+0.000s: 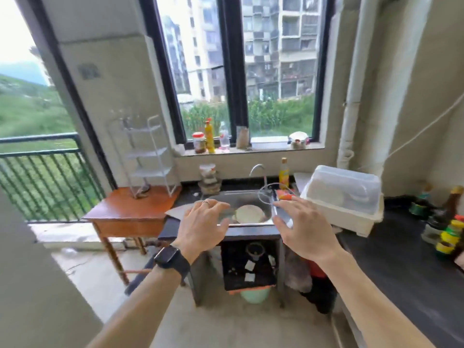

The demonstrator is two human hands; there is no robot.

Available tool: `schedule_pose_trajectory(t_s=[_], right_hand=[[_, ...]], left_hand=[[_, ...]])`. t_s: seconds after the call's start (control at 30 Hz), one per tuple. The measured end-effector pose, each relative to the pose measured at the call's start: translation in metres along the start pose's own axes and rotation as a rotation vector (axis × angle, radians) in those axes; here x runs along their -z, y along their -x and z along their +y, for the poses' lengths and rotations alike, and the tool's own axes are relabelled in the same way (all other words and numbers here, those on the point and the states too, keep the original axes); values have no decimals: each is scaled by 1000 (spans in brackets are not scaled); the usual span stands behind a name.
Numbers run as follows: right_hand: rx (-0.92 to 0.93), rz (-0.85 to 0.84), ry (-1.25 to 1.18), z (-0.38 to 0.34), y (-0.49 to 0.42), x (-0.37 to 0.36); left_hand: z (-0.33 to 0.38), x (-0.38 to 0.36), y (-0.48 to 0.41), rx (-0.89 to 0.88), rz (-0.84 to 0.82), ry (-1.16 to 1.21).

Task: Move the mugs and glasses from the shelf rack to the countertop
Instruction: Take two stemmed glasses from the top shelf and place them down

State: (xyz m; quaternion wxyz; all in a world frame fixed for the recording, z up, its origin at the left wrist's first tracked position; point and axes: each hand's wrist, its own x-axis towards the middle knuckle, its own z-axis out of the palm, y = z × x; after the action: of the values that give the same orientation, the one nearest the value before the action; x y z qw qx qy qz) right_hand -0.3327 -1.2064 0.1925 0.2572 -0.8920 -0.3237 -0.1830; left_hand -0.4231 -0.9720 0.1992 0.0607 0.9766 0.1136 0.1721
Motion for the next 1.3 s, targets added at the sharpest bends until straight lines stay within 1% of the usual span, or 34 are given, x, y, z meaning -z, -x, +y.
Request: schedule_pose_trajectory(t_s=[0.1, 0.27, 0.4, 0.5, 0.67, 0.9, 1.07, 1.3], right_hand=[[98, -12, -16, -58, -50, -43], [175, -43, -32, -147, -131, -111], [217, -45, -91, -207, -192, -150], [236, -44, -125, -240, -229, -174], [266, -63, -138, -275, -289, -216], [311, -69, -139, -305, -388, -286], [347, -77, -153, -322, -475, -344], [351, -107, -197, -347, -600, -413]], left_hand=[[-77, 25, -9, 68, 48, -53], [-199, 57, -35, 172, 89, -99], [-279, 78, -51, 243, 110, -78], [-331, 88, -65, 279, 106, -87], [-408, 89, -104, 312, 110, -69], [-496, 75, -178, 352, 139, -55], [-557, 68, -249, 377, 146, -51], [-641, 69, -359, 393, 176, -10]])
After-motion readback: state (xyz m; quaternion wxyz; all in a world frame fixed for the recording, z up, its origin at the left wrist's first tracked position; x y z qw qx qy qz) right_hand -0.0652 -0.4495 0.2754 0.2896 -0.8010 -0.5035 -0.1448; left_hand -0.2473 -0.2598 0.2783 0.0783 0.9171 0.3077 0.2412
